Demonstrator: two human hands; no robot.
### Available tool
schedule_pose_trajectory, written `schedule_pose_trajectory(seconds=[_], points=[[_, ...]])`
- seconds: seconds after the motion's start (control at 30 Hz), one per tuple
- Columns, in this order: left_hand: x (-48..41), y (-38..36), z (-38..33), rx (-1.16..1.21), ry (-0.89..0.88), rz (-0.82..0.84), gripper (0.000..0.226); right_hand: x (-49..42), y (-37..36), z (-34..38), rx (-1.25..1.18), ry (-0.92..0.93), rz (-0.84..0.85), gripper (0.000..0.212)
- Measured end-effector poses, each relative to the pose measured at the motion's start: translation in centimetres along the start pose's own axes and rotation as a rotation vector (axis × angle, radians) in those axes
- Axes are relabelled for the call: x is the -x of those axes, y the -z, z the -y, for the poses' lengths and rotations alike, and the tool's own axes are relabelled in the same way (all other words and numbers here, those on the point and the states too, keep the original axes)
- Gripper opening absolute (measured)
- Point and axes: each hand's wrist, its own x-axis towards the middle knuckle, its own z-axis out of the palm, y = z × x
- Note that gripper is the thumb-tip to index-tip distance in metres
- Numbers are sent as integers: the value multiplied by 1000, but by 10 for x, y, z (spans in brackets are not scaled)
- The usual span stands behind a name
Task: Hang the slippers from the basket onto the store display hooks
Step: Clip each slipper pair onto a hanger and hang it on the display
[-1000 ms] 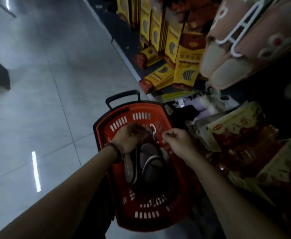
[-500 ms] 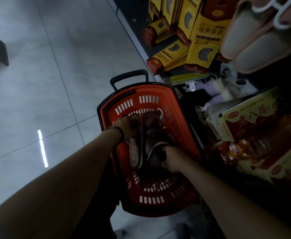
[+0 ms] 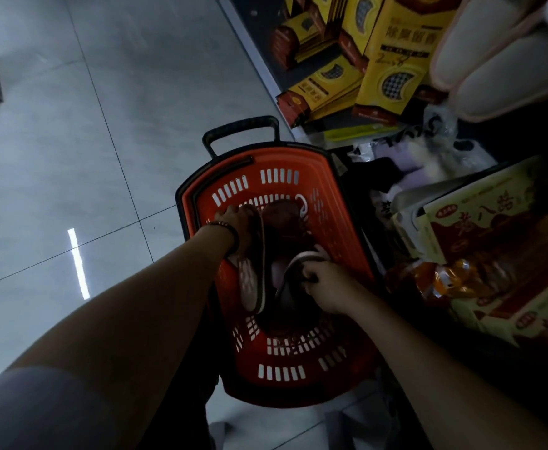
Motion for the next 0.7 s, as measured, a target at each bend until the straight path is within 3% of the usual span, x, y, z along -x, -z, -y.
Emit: schedule_pose_trajectory(seconds=[0.1,0.27,0.53,0.7], points=[[3,4,-1,-121,-30,-3,105,-1,14,2,-131,15,-93,11],[18,10,-1,-112,-109,19,87,4,31,5,-95,44,-241,18],[81,35,-9,-94,-301,-39,44,16,41,13,-16,140,-250,23],[123,11,-17,-58,-238,-111,40,24,47,28,12,224,-252,28]])
